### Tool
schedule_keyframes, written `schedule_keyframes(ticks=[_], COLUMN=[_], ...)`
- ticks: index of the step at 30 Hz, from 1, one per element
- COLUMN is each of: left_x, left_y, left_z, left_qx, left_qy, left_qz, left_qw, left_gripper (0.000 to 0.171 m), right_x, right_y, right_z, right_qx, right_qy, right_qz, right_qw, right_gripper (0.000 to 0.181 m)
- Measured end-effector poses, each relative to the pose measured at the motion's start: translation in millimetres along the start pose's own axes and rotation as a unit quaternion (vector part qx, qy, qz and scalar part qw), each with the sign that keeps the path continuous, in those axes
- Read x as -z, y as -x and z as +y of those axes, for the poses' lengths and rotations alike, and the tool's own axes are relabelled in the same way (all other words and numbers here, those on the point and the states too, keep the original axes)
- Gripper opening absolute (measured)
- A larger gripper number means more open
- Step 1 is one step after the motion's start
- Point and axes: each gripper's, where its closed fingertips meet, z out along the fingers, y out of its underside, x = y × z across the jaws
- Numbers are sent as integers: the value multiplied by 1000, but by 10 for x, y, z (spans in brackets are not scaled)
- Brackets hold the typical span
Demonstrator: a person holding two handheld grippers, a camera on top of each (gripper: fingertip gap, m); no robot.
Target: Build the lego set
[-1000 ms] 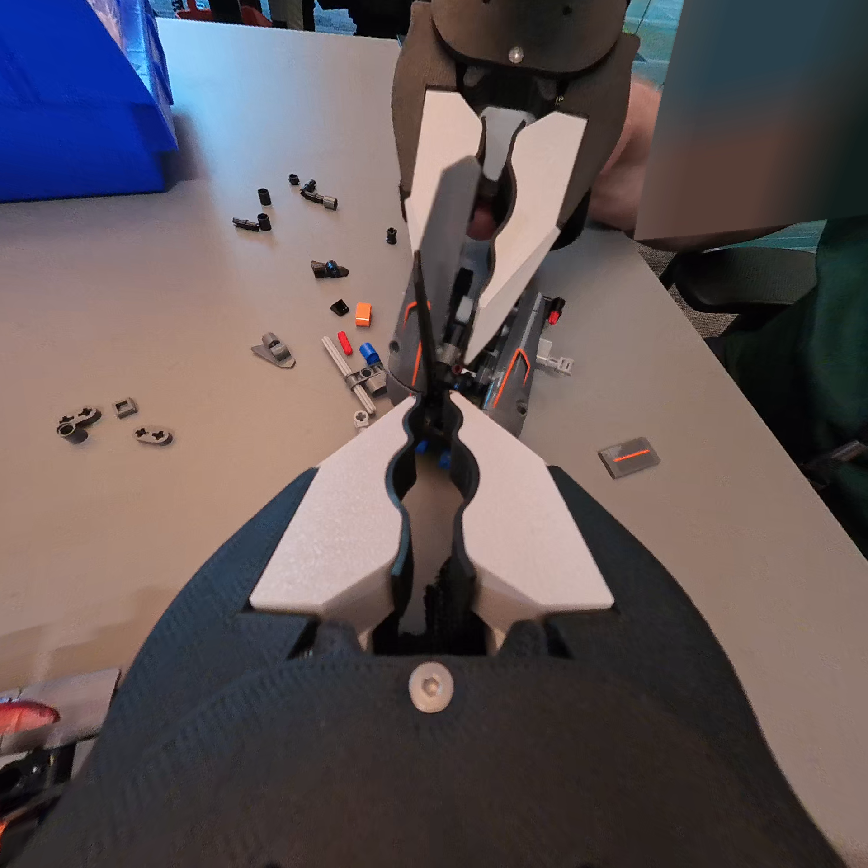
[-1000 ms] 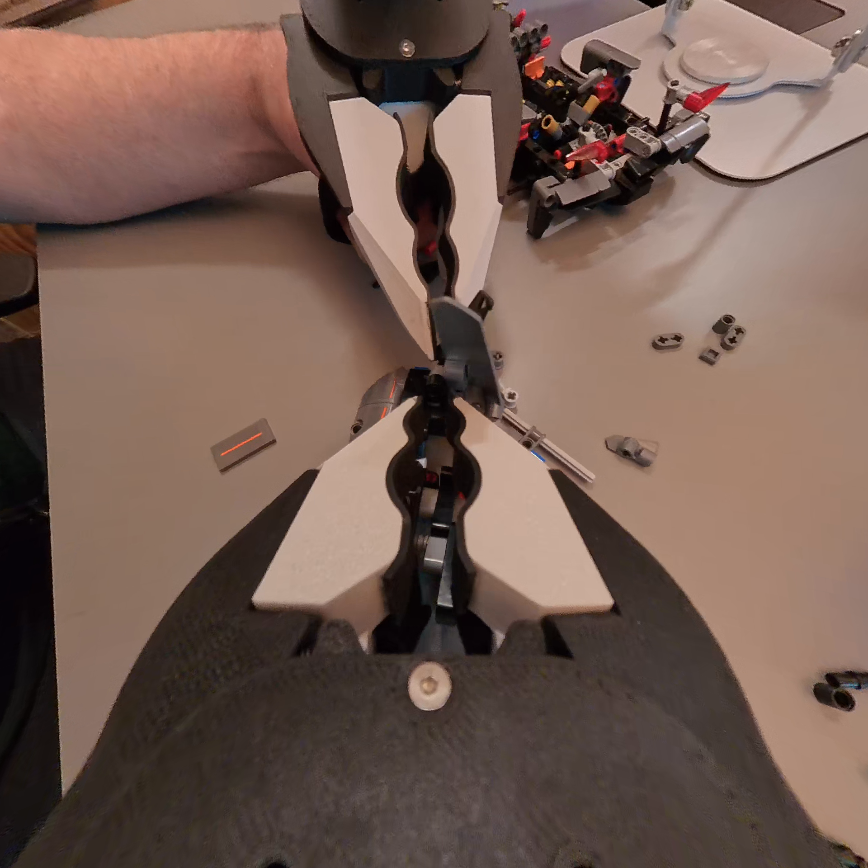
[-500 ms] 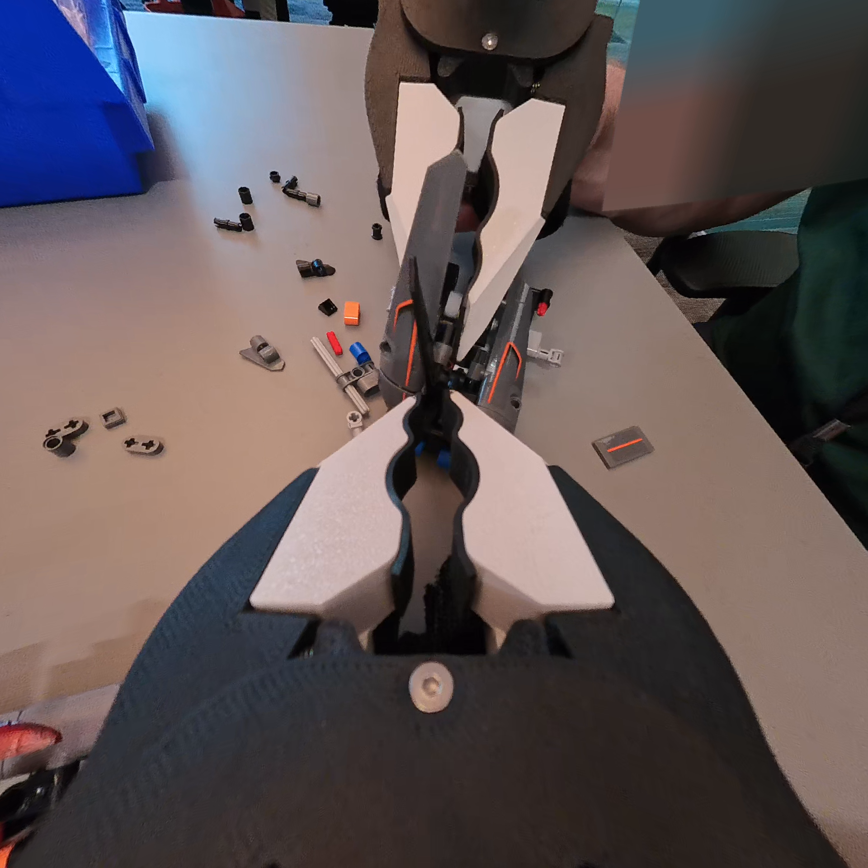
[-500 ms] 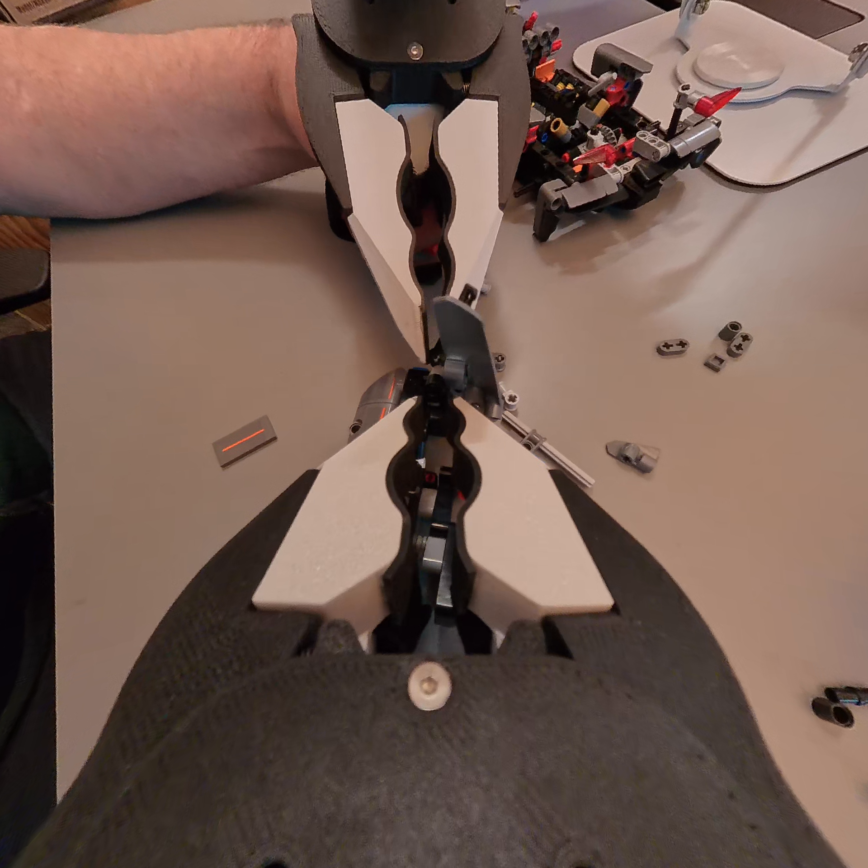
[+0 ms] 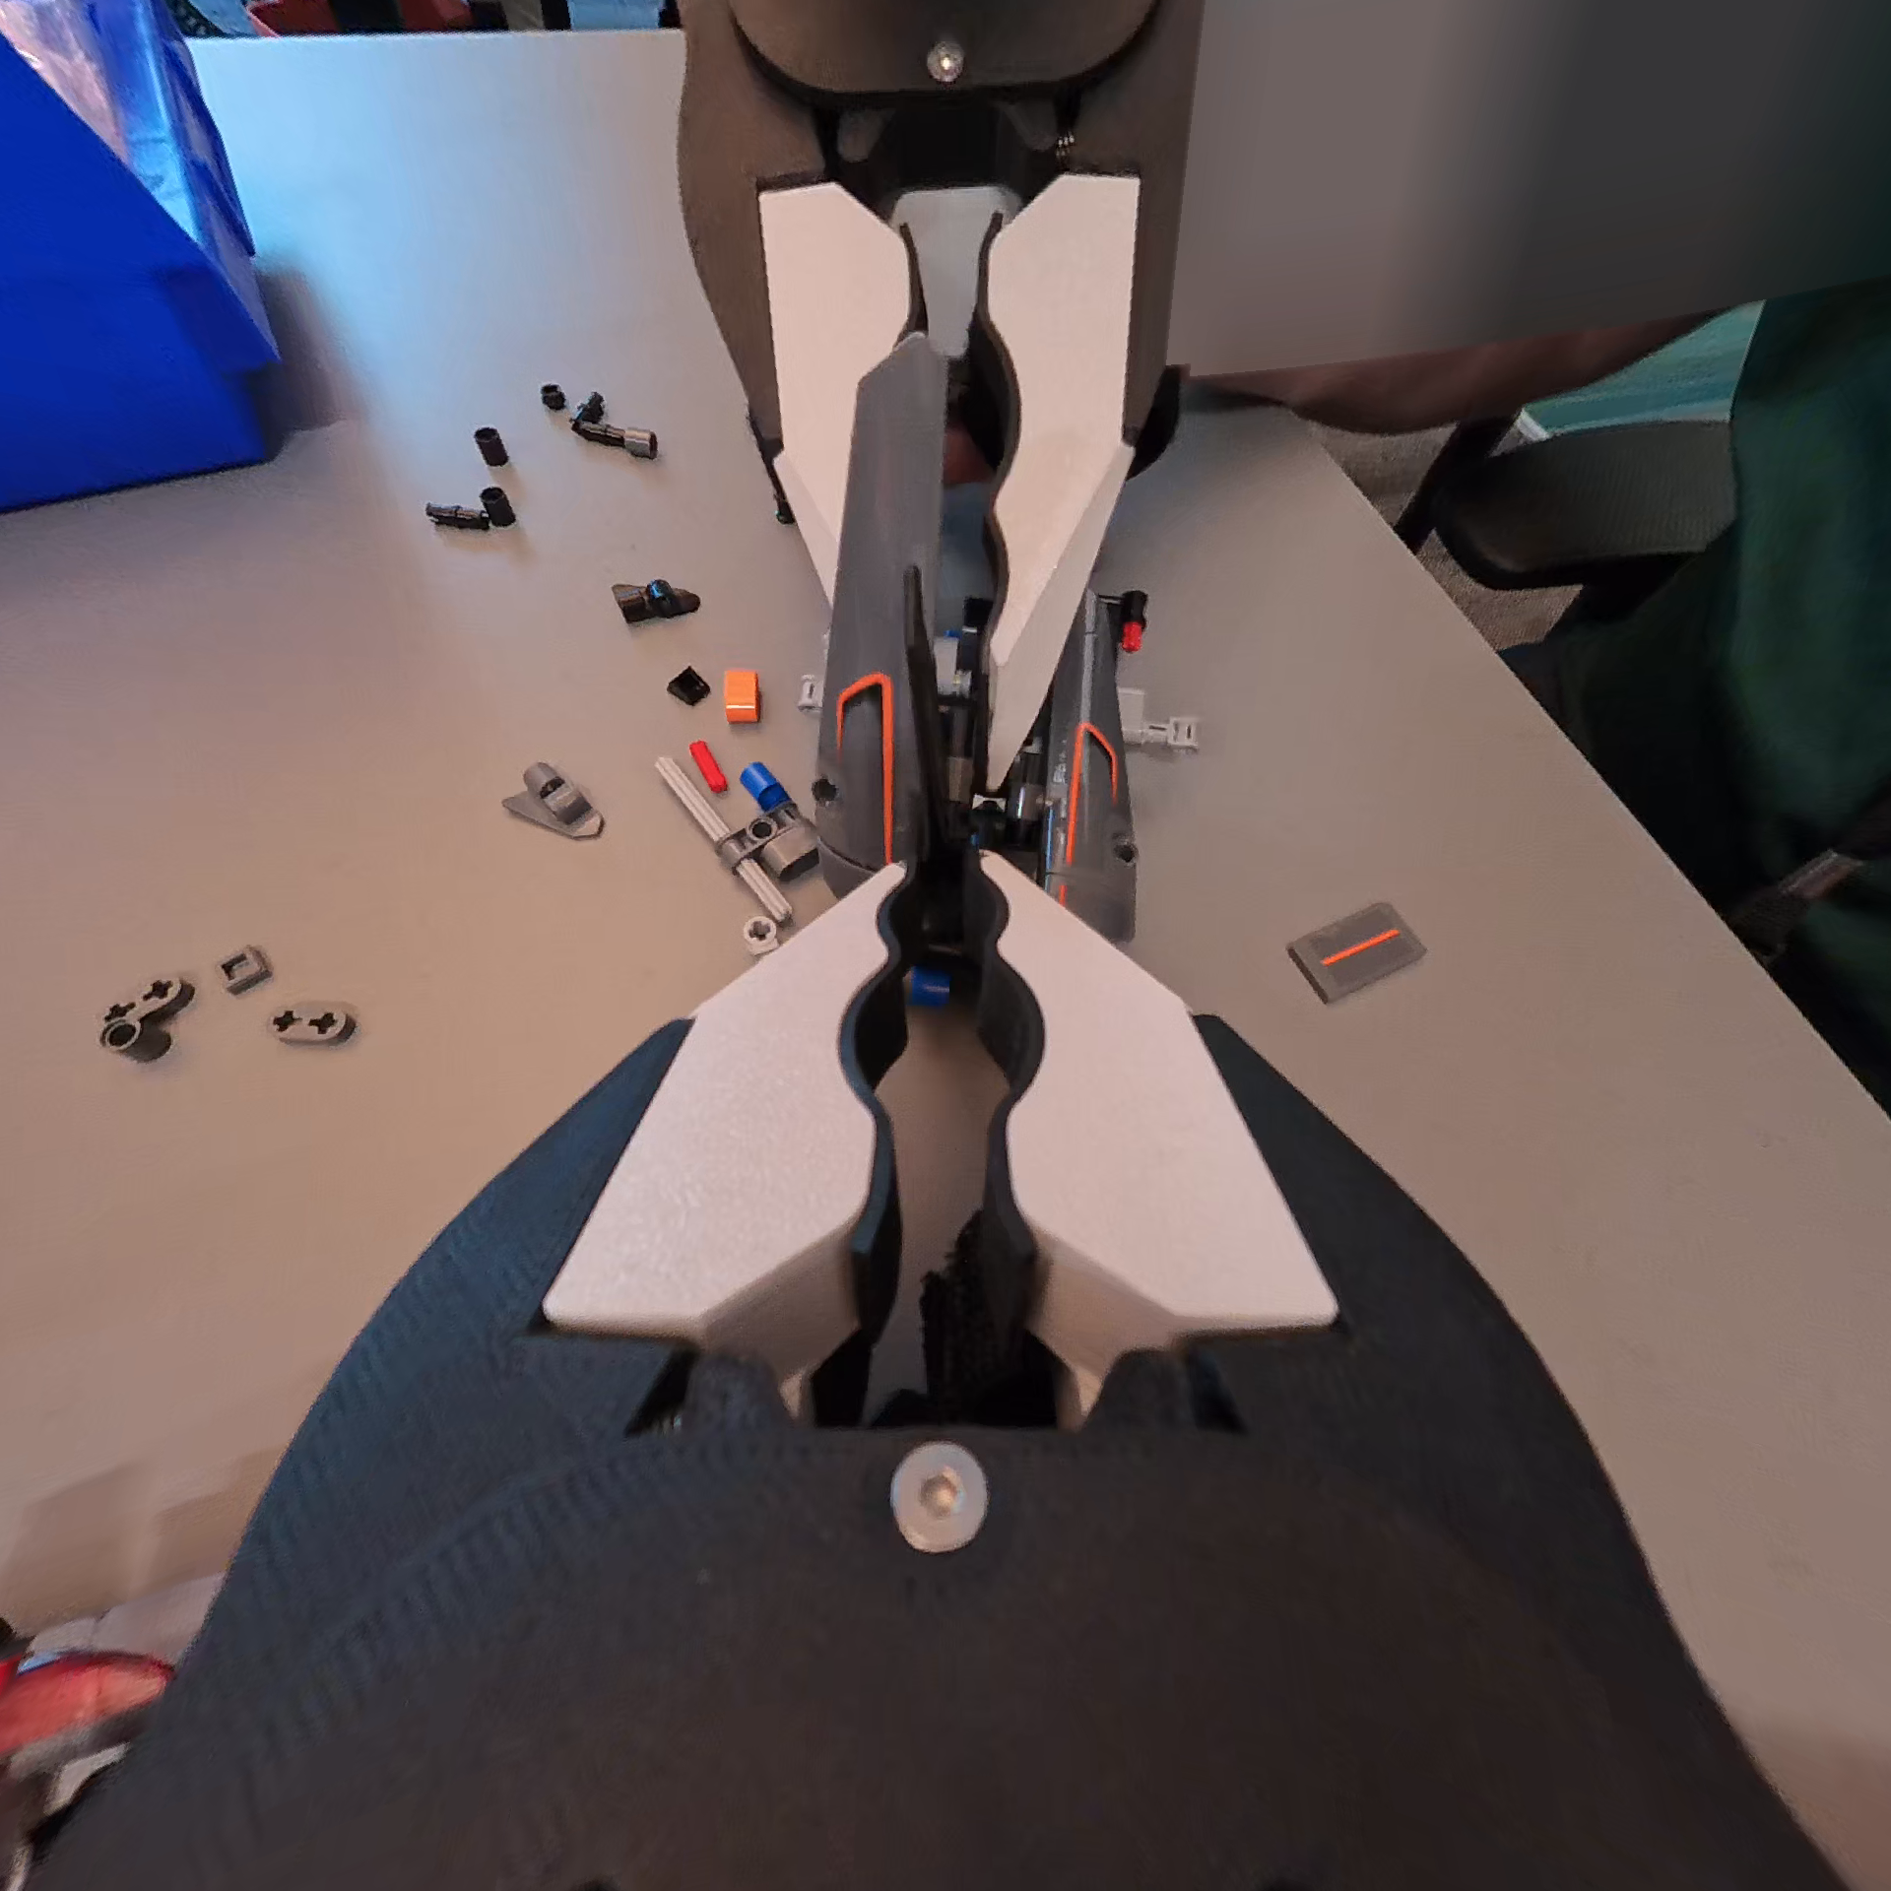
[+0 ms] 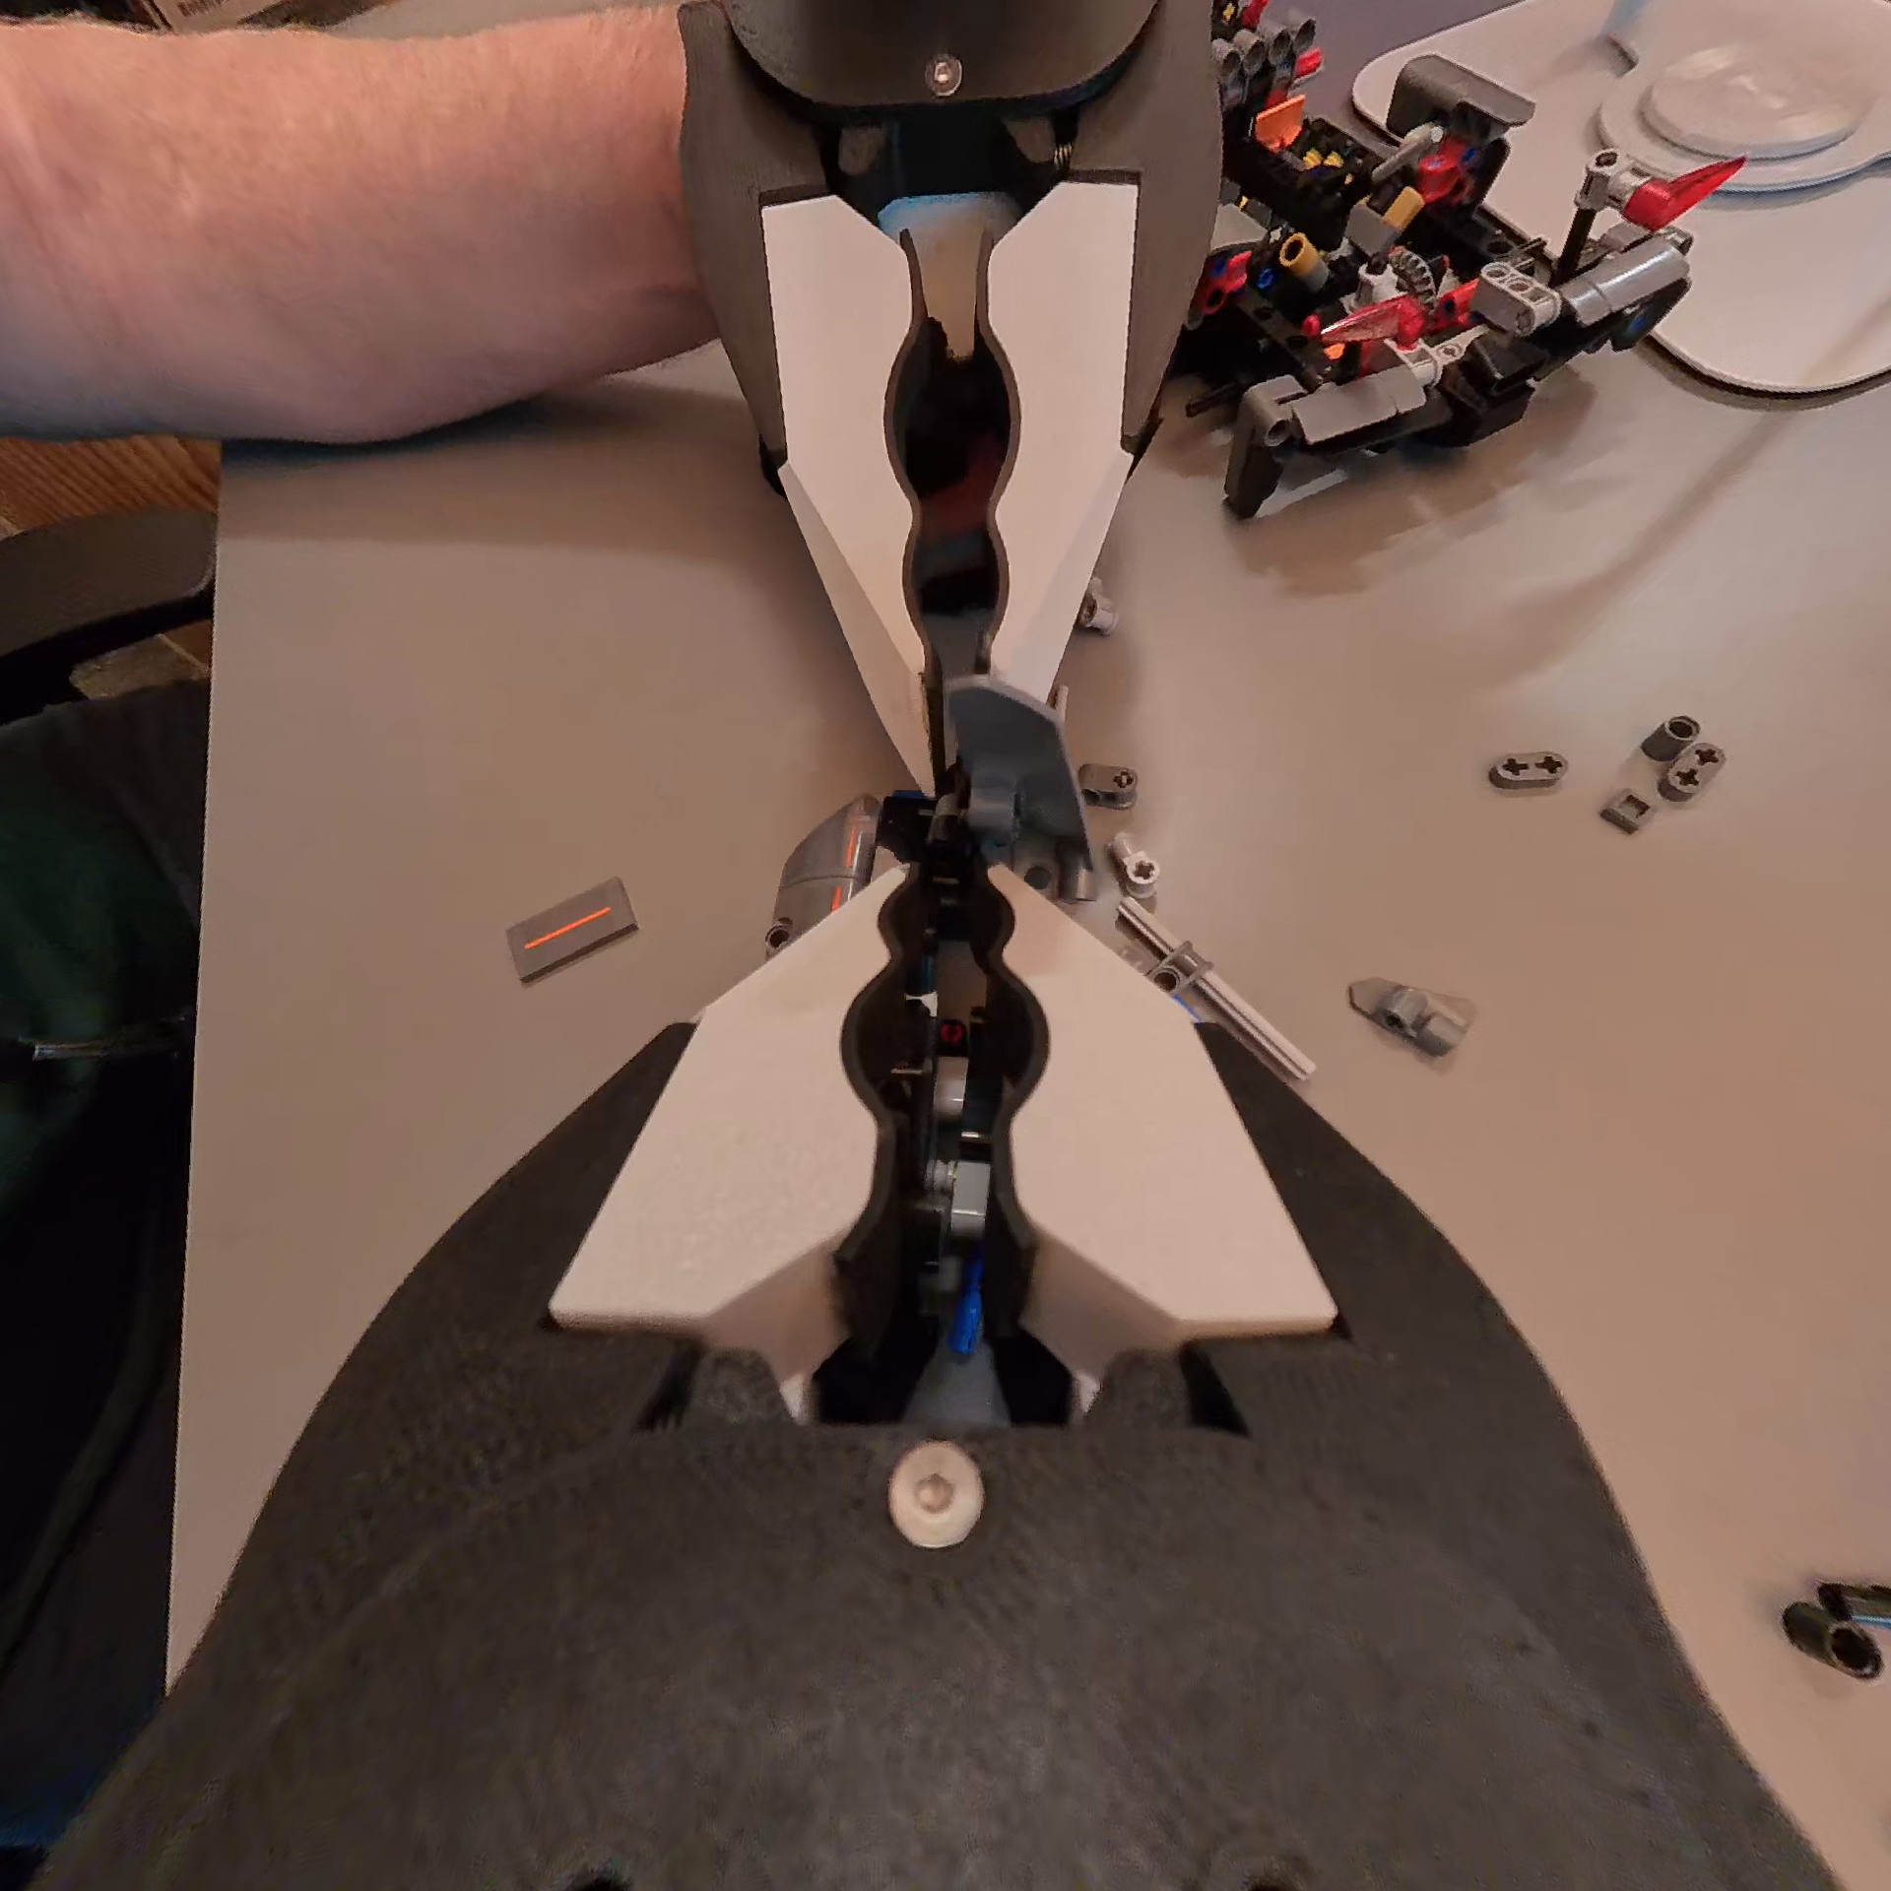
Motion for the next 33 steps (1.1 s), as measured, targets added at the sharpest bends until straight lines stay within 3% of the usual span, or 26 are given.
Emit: schedule_keyframes(ticks=[33], left_x=[29], left_y=[2], left_z=[30], left_qx=[14], left_qy=[135], left_qz=[-23], left_qw=[991], left_gripper=[5], right_x=[-47], right_y=[-4], right_z=[52], right_qx=[26], right_qy=[43], right_qz=[16], right_qw=[999], right_gripper=[5])
